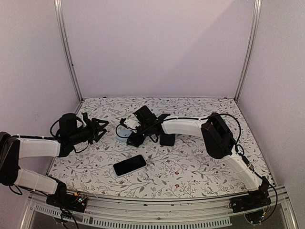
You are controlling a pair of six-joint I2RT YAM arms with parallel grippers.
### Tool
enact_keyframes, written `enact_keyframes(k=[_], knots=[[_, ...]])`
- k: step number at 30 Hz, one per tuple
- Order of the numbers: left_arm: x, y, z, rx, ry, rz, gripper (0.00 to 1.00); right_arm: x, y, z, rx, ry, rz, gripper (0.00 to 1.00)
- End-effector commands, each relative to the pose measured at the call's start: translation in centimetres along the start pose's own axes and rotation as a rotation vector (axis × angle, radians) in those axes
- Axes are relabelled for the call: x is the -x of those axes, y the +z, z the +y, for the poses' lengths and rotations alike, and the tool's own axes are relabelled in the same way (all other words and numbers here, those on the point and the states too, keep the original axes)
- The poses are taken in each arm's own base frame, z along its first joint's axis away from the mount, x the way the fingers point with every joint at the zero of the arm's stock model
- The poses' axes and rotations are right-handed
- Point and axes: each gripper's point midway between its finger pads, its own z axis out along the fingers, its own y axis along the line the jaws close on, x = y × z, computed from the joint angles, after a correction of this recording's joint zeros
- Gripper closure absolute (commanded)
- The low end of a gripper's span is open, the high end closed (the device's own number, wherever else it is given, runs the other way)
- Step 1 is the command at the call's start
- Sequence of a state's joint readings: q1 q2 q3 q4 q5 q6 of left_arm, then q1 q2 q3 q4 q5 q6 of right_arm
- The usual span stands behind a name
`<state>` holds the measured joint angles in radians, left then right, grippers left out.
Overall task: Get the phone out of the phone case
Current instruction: Pick up the phone with the phone case at the center of the board.
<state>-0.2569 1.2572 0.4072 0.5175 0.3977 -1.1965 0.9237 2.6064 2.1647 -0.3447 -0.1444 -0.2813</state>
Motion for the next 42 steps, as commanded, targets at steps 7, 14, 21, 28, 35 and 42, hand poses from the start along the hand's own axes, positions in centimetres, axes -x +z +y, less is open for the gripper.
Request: enact_keyframes(k=[7,14,21,28,35,42], knots=[[0.3,0.3,-0.9,-0.024,0.048,0.015,0.46,3.6,-3.7,1.0,0.193,0.221,-0.067,0.62],[-0.4,1.0,-0.8,-0.027,0.057,0.046,0.42,6.1,-7.9,0.2,0.570,0.536,-0.169,0.67],[-1.2,1.6,-1.7,-0.060,0.107,0.074,0.33,7.1,-11.3,0.9,0.894,0.730,-0.236,0.68],[-2.6,2.5,-2.2,-0.128,0.153,0.123,0.32,8.2,-14.4,1.3,1.092,0.870,-0.275,0.68],[-4.0,2.8,-2.9,-0.218,0.196,0.138,0.28,8.7,-17.1,1.3,1.266,1.043,-0.337,0.68],[-3.9,1.2,-7.4,-0.461,0.258,0.079,0.19,8.3,-18.7,0.8,1.364,1.231,-0.374,0.69]])
